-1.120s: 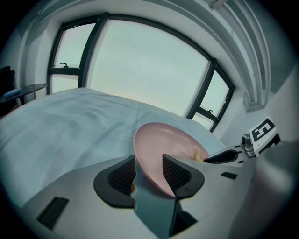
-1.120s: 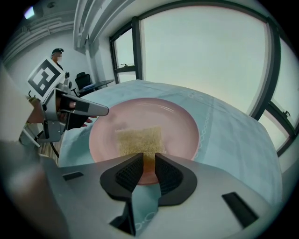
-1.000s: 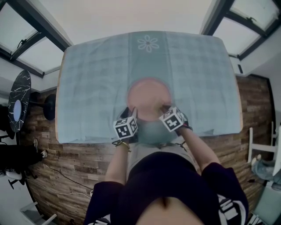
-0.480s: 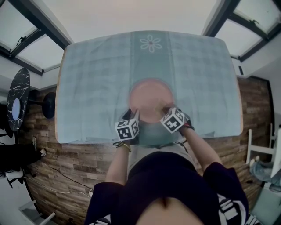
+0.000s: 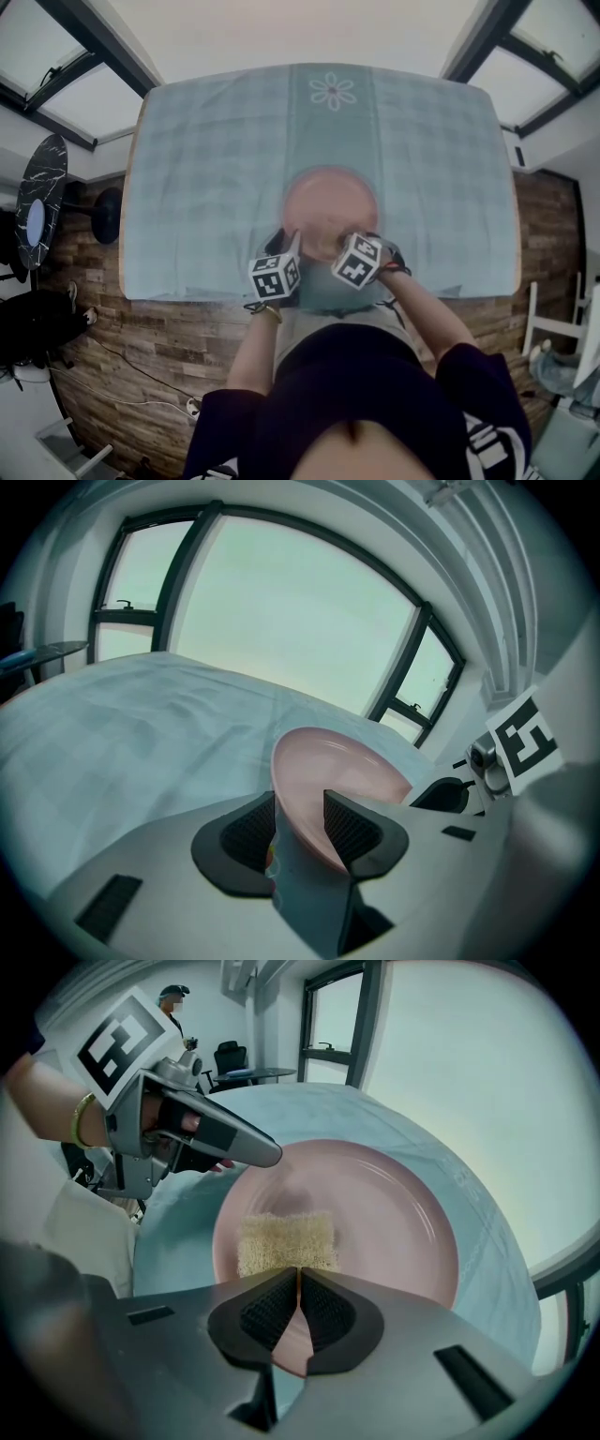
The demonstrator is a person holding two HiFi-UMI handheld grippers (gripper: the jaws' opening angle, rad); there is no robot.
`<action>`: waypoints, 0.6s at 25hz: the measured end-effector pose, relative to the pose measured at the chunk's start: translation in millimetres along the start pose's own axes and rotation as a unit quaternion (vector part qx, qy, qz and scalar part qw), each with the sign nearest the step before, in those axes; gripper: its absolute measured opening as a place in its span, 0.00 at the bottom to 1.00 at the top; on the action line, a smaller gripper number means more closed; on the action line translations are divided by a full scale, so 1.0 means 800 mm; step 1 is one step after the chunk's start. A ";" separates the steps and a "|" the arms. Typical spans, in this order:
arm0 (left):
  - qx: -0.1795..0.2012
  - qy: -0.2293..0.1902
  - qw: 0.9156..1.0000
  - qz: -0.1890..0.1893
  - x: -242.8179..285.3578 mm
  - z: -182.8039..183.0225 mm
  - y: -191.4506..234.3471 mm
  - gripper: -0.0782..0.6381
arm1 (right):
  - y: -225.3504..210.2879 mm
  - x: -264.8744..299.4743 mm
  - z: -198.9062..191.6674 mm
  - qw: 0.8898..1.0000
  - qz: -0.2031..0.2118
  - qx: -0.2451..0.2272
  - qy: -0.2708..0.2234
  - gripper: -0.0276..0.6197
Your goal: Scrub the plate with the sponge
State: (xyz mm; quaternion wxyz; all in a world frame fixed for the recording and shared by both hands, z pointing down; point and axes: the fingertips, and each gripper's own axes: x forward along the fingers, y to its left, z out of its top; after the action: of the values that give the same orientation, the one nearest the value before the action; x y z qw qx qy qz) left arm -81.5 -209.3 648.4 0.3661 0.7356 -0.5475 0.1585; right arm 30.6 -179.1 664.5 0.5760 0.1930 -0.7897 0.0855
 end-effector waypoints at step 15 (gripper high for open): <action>-0.013 0.001 1.000 0.019 -0.005 -0.002 0.013 0.30 | 0.005 0.021 0.055 0.999 0.030 -0.034 -0.018 0.08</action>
State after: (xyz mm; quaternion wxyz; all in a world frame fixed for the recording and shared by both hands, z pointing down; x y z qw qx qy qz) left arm -92.4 -207.2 650.8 0.3728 0.7204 -0.5628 0.1590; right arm -13.7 -194.2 666.5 0.5652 0.1511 -0.8078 0.0718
